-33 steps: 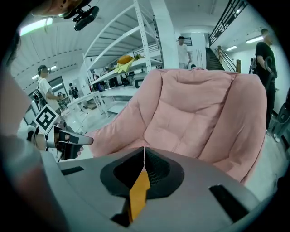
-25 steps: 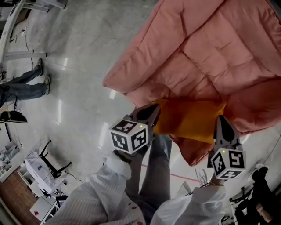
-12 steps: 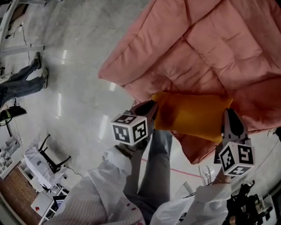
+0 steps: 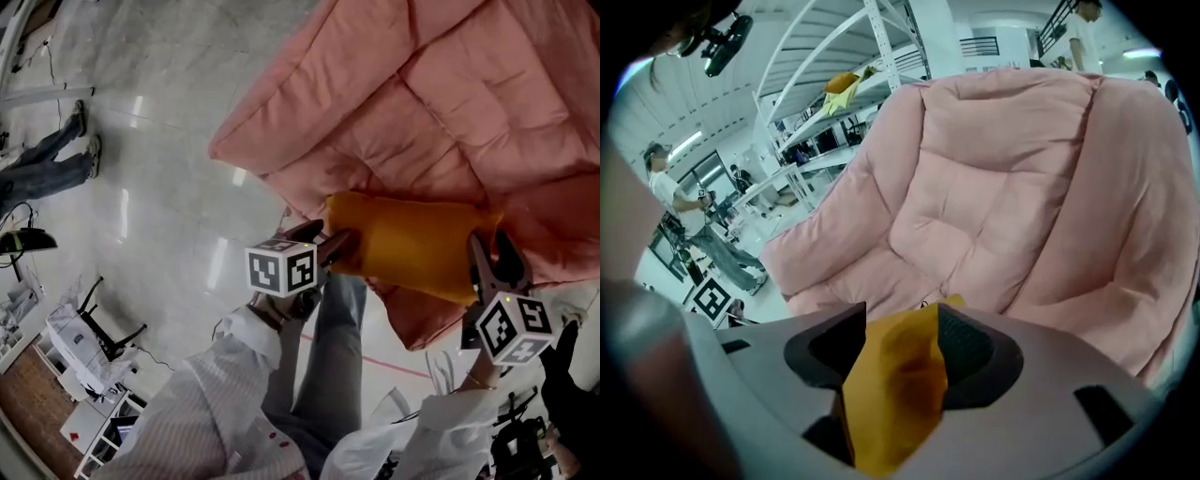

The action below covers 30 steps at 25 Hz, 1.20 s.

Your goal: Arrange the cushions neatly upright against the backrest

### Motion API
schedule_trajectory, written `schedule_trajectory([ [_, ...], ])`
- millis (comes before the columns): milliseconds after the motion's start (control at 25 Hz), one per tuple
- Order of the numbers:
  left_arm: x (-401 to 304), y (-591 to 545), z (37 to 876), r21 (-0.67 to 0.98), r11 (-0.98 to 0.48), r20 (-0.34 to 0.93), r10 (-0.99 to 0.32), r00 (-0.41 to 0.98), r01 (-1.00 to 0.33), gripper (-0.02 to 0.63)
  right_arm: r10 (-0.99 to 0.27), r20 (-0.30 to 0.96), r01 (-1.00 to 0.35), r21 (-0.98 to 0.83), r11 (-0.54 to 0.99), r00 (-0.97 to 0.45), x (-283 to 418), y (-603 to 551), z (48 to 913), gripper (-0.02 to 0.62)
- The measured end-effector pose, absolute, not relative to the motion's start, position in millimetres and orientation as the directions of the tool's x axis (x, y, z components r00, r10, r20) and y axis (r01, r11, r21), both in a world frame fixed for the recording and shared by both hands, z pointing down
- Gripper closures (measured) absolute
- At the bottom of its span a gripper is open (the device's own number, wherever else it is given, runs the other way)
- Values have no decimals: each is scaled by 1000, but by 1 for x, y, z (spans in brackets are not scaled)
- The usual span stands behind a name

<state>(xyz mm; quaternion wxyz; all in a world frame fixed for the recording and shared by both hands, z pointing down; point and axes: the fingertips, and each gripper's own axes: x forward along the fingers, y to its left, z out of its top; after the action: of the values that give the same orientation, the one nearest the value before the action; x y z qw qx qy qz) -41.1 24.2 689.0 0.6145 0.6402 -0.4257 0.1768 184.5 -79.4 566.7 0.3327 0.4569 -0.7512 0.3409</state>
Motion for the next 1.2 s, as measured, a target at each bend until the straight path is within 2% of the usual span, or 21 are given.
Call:
schedule_trajectory([
  [240,-42,31,706,652,151,745,-304,593,-743,251,-405,844,-920,-232,317,-352,194,-79,583,381],
  [400,-36,38,716,677,140,730,-250,636,-722,232,-335,882,-926,-235,295,-330,203,-70,597,364],
  [640,-28,42,724,704,210,710,-226,667,-679,233,-292,896,-928,-260,266,-335,201,-67,605,365],
  [880,-21,39,719,712,217,701,-252,667,-667,335,-279,898,-918,-252,305,-339,196,-66,606,373],
  [1080,-18,38,713,708,178,703,-268,658,-683,408,-272,898,-904,-240,354,-346,192,-61,605,455],
  [1200,-19,41,708,697,162,713,-266,649,-698,431,-271,893,-896,-247,368,-358,189,-55,602,477],
])
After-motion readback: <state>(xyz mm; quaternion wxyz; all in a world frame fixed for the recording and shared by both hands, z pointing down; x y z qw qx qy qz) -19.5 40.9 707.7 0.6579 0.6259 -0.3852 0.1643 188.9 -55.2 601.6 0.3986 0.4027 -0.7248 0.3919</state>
